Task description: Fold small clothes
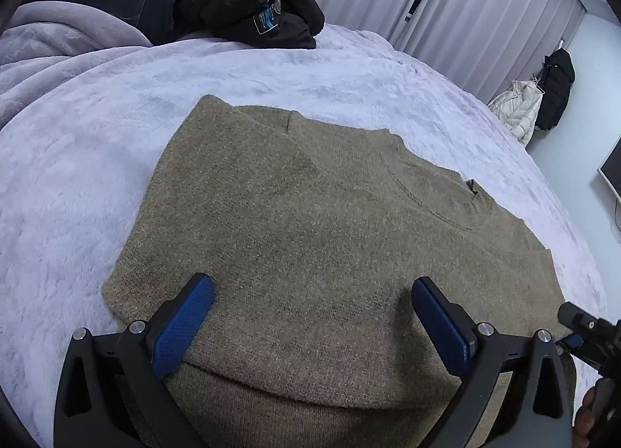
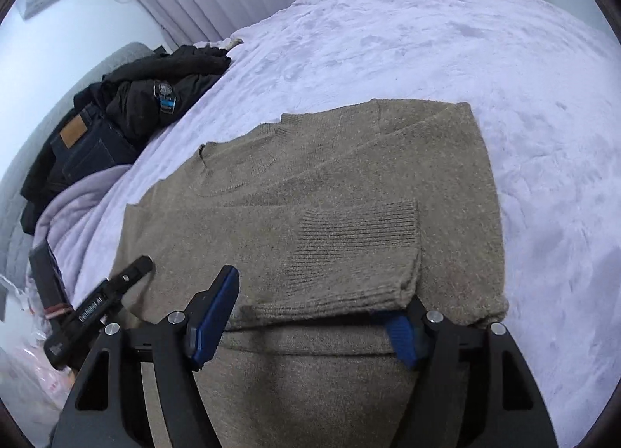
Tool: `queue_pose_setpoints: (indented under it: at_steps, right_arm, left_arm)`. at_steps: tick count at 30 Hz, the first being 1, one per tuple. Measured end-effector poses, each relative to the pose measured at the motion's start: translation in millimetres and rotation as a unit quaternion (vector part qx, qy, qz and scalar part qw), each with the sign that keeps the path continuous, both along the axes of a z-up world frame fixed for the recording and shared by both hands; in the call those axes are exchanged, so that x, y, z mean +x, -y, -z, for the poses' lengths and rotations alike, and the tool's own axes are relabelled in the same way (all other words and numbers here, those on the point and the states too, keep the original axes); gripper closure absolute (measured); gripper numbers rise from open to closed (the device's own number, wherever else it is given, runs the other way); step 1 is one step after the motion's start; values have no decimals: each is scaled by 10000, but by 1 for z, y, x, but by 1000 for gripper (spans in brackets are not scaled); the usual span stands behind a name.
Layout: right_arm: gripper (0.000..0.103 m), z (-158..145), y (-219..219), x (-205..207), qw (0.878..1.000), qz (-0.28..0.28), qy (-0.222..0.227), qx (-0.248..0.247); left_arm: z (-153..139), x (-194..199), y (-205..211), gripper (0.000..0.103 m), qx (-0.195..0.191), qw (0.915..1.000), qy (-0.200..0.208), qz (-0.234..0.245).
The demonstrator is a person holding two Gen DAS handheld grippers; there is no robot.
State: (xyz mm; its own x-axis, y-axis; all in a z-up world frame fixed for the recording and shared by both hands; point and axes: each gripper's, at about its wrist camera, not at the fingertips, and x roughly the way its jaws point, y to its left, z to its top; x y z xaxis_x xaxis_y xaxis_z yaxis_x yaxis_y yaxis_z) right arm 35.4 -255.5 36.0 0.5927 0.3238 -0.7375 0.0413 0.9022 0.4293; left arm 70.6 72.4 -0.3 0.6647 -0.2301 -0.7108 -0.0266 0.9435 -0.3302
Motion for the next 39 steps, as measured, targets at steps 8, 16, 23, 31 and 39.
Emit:
queue_pose_setpoints:
  at_steps: [8, 16, 23, 31, 39]
  right_arm:
    - [94, -6, 5, 13, 9998, 158, 74, -32]
    - [92, -9, 20, 29, 9996, 160, 63, -228]
    - [49, -15, 63, -1, 9927, 1094, 84, -508]
    - [35, -30, -15, 11, 9931, -250, 274, -1110]
    - [32, -1, -43, 65, 9750, -142, -517, -2158]
  left_arm:
    - [-14, 4, 12, 1, 311, 9992, -162, 181]
    - [-8, 5, 67, 1, 1184, 9890, -390, 802]
    - [-38, -5, 48, 1, 830, 9912, -331, 973]
    - [-16, 23, 88, 1, 1602, 9741, -714, 1428]
    - [-42, 41, 77, 0, 1507, 9805, -501, 1154]
